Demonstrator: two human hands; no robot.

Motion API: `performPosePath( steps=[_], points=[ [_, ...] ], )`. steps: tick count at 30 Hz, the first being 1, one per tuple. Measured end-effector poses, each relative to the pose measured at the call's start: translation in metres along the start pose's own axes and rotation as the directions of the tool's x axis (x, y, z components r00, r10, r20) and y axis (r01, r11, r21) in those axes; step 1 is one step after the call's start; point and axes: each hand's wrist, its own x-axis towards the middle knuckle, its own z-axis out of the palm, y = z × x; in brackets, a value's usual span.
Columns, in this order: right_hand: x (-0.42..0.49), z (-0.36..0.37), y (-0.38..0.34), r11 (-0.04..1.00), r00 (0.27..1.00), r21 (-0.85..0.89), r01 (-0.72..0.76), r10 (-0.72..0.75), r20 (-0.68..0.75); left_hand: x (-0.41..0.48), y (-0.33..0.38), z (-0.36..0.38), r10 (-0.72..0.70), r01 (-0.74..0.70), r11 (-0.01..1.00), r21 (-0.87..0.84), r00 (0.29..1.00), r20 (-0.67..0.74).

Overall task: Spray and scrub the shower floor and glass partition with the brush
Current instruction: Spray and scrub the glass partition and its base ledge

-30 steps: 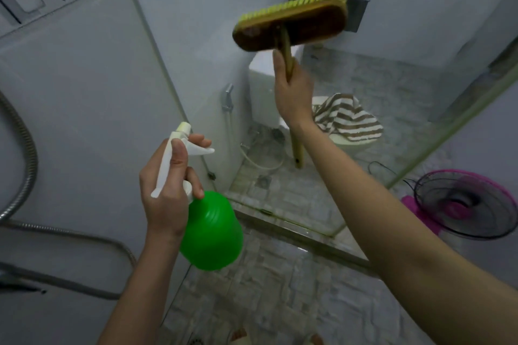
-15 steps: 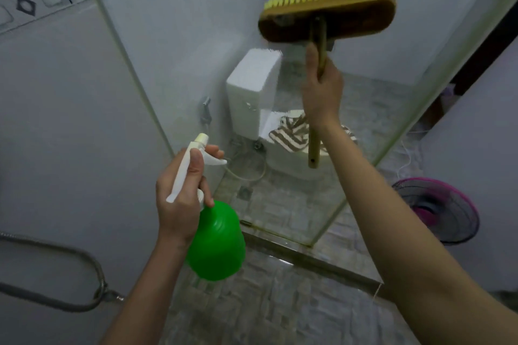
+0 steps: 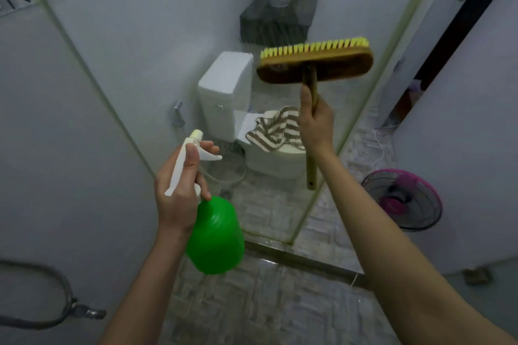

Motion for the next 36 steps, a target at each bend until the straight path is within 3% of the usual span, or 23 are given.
performPosePath(
  steps=[3,7,10,12,15,17,22,25,29,31,36],
  points=[
    [-0.010,-0.016,0.030,1.000,1.000,0.018,-0.022,0.022,0.009,-0.001,0.006,0.009,0.032,-0.032,0.999,-0.006,0.999,-0.002],
    [-0.066,-0.020,0.090,0.976,0.975,-0.093,-0.195,0.203,0.091,-0.008,0.014,0.021,0.064,-0.064,0.998,0.009,0.998,0.025],
    [-0.040,-0.015,0.037,0.987,0.986,0.048,-0.156,0.153,0.069,-0.012,0.019,0.032,0.072,-0.072,0.997,-0.001,0.996,0.045],
    [0.004,-0.022,-0.030,0.984,0.998,0.170,-0.056,0.050,0.041,-0.012,0.023,0.039,0.069,-0.070,0.998,0.007,0.996,0.049],
    [0.050,-0.045,-0.104,0.973,0.992,0.193,0.124,-0.122,-0.025,-0.012,0.030,0.046,0.076,-0.076,0.997,0.006,0.994,0.073],
    [0.046,-0.055,-0.093,0.976,0.990,0.168,0.138,-0.132,-0.043,-0.011,0.037,0.049,0.099,-0.100,0.995,0.002,0.992,0.081],
    [-0.021,-0.062,0.002,0.998,0.998,0.026,-0.060,0.059,0.035,-0.004,0.054,0.045,0.153,-0.152,0.988,-0.022,0.986,0.067],
    [0.014,-0.067,-0.054,0.994,0.999,0.113,-0.011,0.006,0.046,0.002,0.061,0.044,0.148,-0.146,0.989,-0.035,0.988,0.051],
    [0.072,-0.084,-0.144,0.979,0.987,0.125,0.160,-0.154,-0.055,0.007,0.064,0.042,0.132,-0.132,0.991,-0.011,0.991,0.029],
    [0.065,-0.092,-0.135,0.974,0.983,0.134,0.183,-0.180,-0.033,0.008,0.065,0.038,0.125,-0.124,0.992,-0.036,0.992,0.011],
    [-0.005,-0.082,-0.032,0.998,0.999,0.066,-0.019,0.016,0.039,0.010,0.065,0.030,0.095,-0.093,0.993,-0.068,0.995,0.032]
  ],
)
